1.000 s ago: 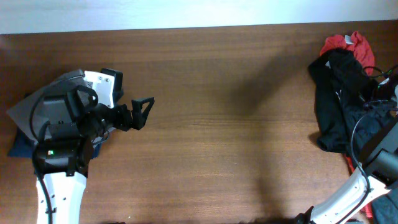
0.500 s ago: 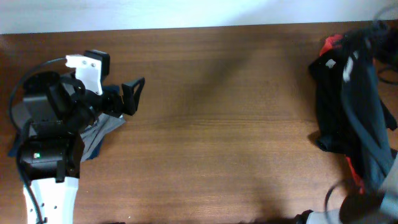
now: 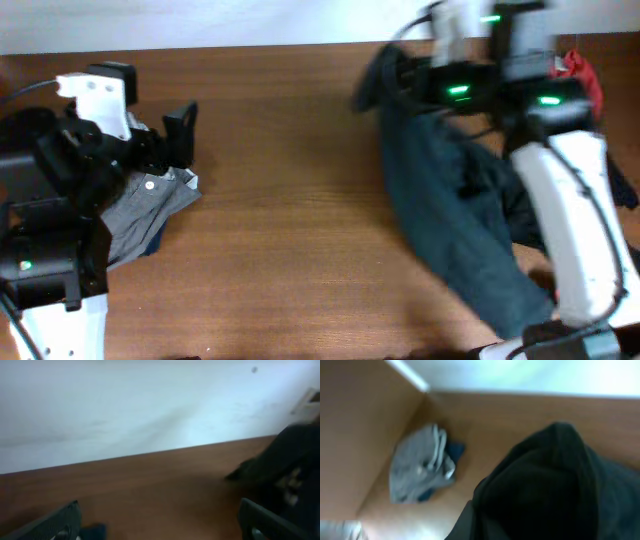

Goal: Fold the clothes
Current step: 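Pull the dark green shirt from the pile onto the table center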

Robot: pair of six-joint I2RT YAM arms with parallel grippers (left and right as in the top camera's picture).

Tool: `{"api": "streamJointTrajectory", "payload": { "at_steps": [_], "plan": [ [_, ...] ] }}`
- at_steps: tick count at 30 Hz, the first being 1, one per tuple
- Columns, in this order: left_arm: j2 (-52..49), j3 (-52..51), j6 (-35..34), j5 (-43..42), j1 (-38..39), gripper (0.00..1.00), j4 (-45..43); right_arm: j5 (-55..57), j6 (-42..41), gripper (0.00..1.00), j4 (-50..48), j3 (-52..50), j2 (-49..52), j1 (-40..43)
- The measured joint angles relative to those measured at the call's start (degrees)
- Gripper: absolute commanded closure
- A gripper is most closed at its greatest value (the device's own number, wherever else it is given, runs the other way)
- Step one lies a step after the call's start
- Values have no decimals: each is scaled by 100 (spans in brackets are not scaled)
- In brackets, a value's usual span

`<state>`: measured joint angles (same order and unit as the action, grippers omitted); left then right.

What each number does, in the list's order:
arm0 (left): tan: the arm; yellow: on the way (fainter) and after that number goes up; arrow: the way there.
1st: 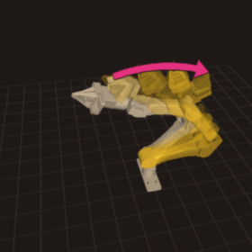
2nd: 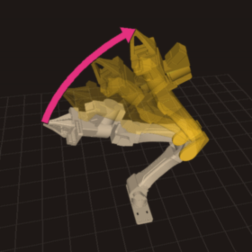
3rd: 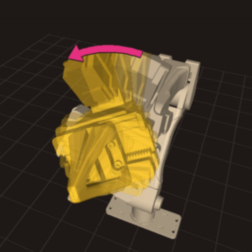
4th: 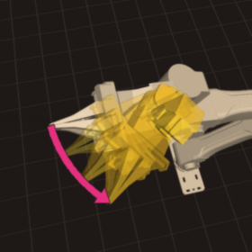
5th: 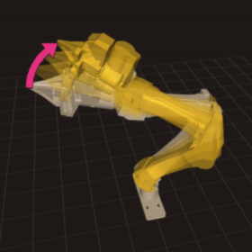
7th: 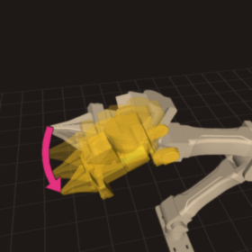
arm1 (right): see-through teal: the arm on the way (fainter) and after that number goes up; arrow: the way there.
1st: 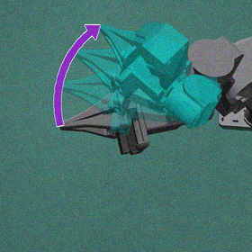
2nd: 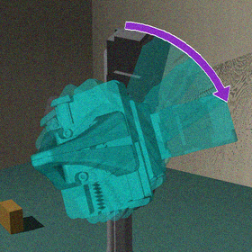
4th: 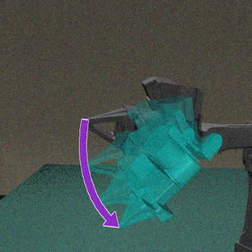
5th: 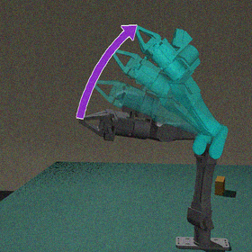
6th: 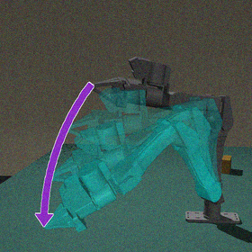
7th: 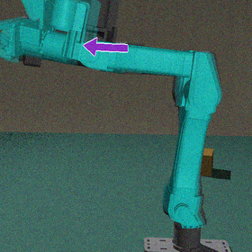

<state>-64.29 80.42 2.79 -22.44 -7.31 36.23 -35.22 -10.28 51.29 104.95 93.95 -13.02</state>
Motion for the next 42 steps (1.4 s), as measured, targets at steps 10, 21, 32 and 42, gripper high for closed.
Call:
{"api": "streamJointTrajectory", "payload": {
  "at_steps": [10,21,32,42],
  "plan": [
    [92,17,236,72,-87,1,479,1099,44,39,160,-2,442,-1799],
    [13,17,365,24,-61,1,968,2041,-328,29,1121,-2,470,199],
    [-1751,74,380,-4,772,10,1517,2129,-560,28,1600,0,1829,855],
    [-2817,74,393,-2,1325,11,1631,2627,-623,24,1655,-2,3134,855]
  ]
}}
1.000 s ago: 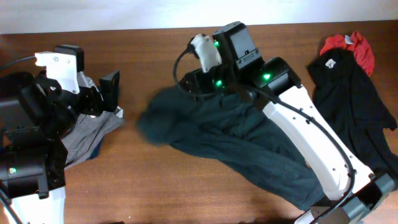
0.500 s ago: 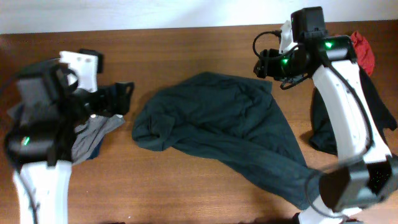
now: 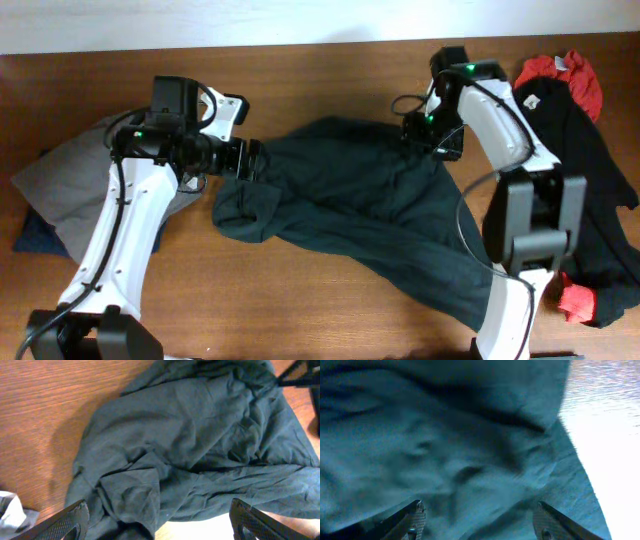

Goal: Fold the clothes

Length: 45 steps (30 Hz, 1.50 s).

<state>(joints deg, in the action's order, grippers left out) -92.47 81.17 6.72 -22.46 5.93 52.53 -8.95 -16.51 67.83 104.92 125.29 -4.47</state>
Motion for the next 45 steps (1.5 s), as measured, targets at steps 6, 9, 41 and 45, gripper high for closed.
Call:
{"api": "streamJointTrajectory", "payload": {
  "at_steps": [6,9,41,45],
  "plan": [
    [4,0,79,2,7,11,0,555,-127,33,-118,0,302,0],
    [4,0,90,2,7,11,0,649,-118,71,-328,2,391,0],
    [4,0,103,4,4,9,-437,-2474,-199,22,-3082,2798,186,28],
    [4,0,120,157,7,5,-428,-2345,111,22,-2055,2796,186,188]
  ]
}}
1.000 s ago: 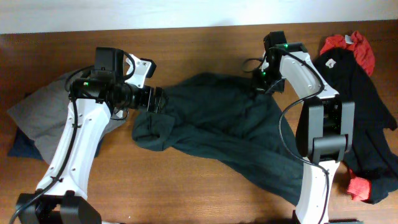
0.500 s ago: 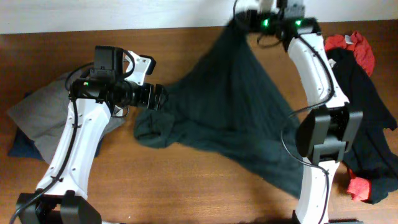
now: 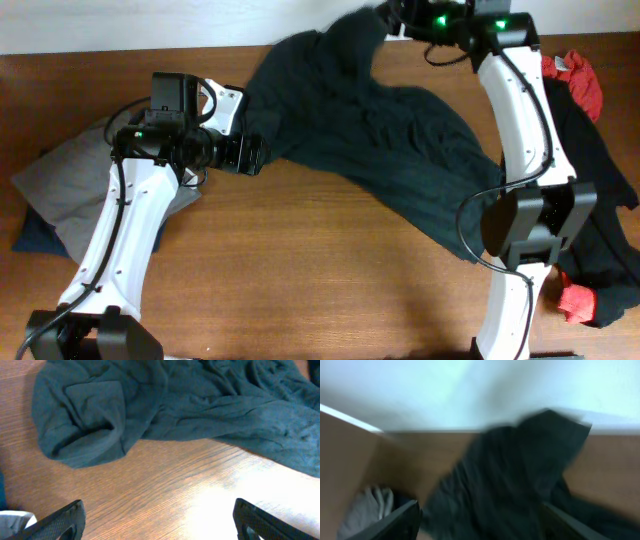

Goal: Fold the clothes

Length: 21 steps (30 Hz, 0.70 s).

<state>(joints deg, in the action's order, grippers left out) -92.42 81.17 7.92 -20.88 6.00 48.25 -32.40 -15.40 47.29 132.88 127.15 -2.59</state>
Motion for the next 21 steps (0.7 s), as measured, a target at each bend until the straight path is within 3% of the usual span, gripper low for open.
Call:
{"api": "streamJointTrajectory", "payload": {
  "at_steps": [8,9,21],
  "plan": [
    [-144,7,133,479,0,11,-225,44,289,25,1941,-2,0,638],
    [-271,7,151,514,0,17,-337,44,361,25,2144,-2,0,671],
    [-2170,11,214,955,267,35,-2496,17,944,27,3163,-2,0,483]
  ]
}}
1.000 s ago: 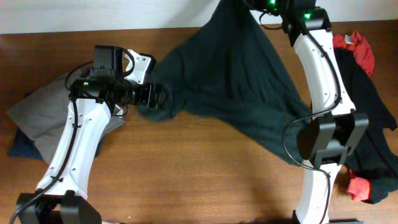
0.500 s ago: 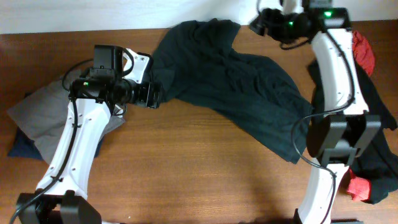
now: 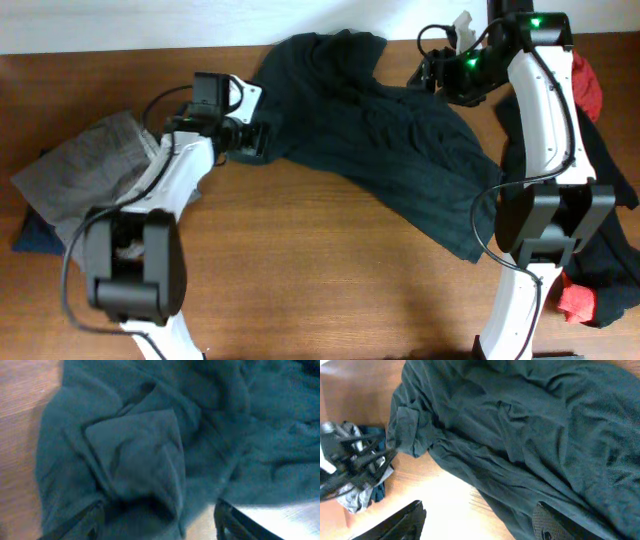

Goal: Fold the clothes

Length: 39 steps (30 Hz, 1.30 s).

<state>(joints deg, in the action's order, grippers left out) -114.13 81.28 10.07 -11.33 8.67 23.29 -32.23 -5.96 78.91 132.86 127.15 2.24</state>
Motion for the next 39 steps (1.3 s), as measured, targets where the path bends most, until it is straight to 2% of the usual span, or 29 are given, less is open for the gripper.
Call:
{"api": "streamJointTrajectory", "payload": {
  "at_steps": [1,2,5,7,13,16,20,24,27,31,35,39],
  "plan": [
    [-101,0,-2,20,24,40,-83,2,15,27,20,0,0,0],
    [-210,0,11,57,52,50,-157,2,22,27,44,0,0,0],
    [-389,0,2,127,101,91,-190,2,33,27,94,0,0,2],
    [-396,7,-9,232,125,100,-116,26,42,26,146,0,0,2],
    [-122,212,-151,1375,118,100,1019,560,63,21,516,0,0,2],
    [393,308,-186,2063,39,100,1543,1040,63,19,826,-4,0,2],
    [1215,431,-262,2535,-269,99,2055,1578,-33,16,1045,-164,0,2],
    [1615,544,-323,2706,-592,97,2406,1904,-175,16,1056,-588,0,9],
    [1604,553,-352,2745,-656,97,2625,2024,-313,22,1012,-1025,0,44],
    [1576,551,-367,2745,-638,95,2719,2090,-442,24,1003,-1576,2,181],
    [1576,551,-374,2747,-638,85,2769,2129,-459,24,1003,-2052,2,350],
    [1576,551,-387,2747,-638,82,2774,2173,-459,24,839,-2415,2,426]
  ]
}}
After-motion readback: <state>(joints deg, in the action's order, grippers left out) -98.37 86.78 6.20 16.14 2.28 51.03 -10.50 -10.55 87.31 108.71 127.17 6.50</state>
